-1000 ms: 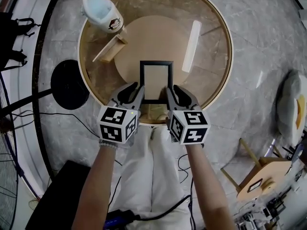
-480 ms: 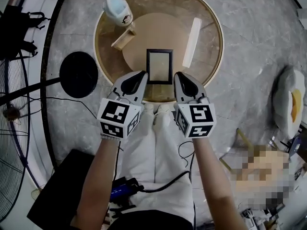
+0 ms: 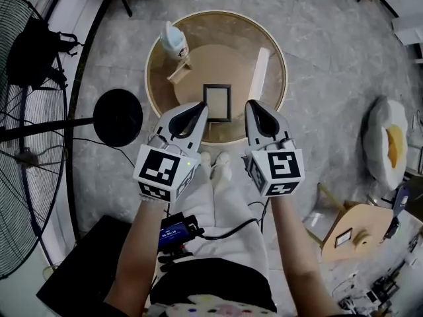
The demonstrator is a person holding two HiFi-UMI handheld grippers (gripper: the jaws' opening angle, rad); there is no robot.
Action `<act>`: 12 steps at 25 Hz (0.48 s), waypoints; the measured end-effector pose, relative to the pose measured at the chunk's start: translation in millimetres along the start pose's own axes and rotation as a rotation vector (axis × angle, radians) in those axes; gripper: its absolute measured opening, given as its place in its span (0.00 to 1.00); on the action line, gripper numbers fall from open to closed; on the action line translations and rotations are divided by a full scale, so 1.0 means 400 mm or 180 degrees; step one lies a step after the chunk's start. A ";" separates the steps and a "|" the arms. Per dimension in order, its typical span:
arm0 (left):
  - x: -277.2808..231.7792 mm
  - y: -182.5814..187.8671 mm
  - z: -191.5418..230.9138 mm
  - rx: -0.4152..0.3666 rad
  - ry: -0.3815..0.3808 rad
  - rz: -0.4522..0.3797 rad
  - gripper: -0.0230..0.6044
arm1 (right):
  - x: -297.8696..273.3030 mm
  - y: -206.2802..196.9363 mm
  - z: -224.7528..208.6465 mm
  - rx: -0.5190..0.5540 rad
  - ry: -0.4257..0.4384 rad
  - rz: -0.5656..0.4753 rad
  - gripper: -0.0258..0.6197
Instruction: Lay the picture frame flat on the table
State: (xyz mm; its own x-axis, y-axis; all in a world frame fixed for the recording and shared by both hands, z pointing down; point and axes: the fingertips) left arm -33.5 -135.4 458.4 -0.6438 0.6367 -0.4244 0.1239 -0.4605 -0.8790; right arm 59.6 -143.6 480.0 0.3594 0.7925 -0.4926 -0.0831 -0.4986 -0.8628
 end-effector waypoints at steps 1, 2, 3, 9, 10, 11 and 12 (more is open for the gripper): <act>0.012 0.029 -0.012 -0.0044 -0.0010 -0.0042 0.06 | 0.021 0.029 0.003 0.0019 0.0009 -0.0056 0.10; 0.023 0.056 -0.024 -0.0088 -0.0020 -0.0081 0.06 | 0.042 0.056 0.005 0.0037 0.0015 -0.0111 0.10; 0.035 0.082 -0.037 -0.0131 -0.0032 -0.0112 0.06 | 0.065 0.081 0.008 0.0051 0.0018 -0.0164 0.10; 0.116 0.210 -0.094 -0.0312 -0.0120 -0.0273 0.06 | 0.181 0.211 0.036 0.0035 -0.0016 -0.0493 0.10; 0.129 0.228 -0.098 -0.0332 -0.0118 -0.0303 0.06 | 0.194 0.234 0.043 0.0032 -0.0016 -0.0549 0.10; 0.141 0.246 -0.102 -0.0355 -0.0114 -0.0336 0.06 | 0.207 0.254 0.050 0.0043 -0.0020 -0.0603 0.10; 0.153 0.263 -0.106 -0.0386 -0.0110 -0.0372 0.06 | 0.220 0.275 0.055 0.0067 -0.0028 -0.0656 0.10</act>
State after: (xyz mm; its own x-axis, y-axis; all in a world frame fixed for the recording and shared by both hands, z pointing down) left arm -27.6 -118.6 330.8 -0.6845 0.6590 -0.3117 0.1355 -0.3052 -0.9426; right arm 61.6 -121.1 339.4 0.3627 0.8802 -0.3062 -0.0280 -0.3181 -0.9476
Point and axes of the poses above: the fingertips, and each gripper's own axes: x backward along the fingers, z to its left, y out of its top, and after that the axes turned 4 degrees about -y, right-handed
